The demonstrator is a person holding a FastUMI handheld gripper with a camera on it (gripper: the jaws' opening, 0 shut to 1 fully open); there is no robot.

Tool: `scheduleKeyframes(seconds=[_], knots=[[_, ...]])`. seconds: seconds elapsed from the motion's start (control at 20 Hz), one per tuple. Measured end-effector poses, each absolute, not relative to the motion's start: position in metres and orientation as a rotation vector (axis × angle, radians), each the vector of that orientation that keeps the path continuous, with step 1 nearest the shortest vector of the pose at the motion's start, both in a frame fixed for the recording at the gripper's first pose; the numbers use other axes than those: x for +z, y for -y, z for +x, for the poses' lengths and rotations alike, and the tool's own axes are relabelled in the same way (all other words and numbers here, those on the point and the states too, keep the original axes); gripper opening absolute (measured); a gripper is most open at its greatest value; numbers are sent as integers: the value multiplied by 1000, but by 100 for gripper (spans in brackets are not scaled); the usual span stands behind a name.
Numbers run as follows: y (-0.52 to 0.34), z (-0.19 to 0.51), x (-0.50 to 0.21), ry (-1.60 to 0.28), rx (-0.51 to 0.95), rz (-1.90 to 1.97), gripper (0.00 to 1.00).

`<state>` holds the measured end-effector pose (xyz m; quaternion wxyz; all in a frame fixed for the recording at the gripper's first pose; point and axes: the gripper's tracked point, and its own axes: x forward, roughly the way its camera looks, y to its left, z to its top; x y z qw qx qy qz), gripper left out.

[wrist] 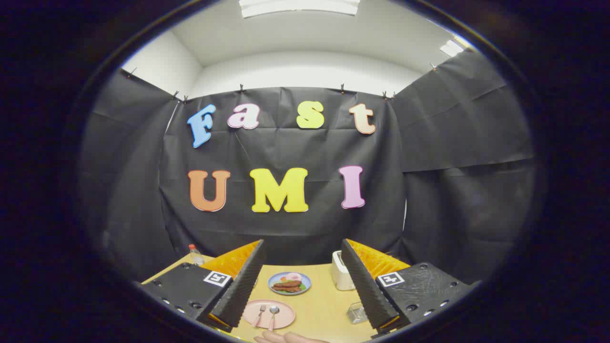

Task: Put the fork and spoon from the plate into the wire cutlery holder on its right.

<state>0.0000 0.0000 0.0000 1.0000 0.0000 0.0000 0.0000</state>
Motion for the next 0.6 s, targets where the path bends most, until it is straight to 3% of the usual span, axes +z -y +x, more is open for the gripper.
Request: scheduleKeyframes(seconds=[0.6], knots=[[1,18,-17,-61,56,-30,95]])
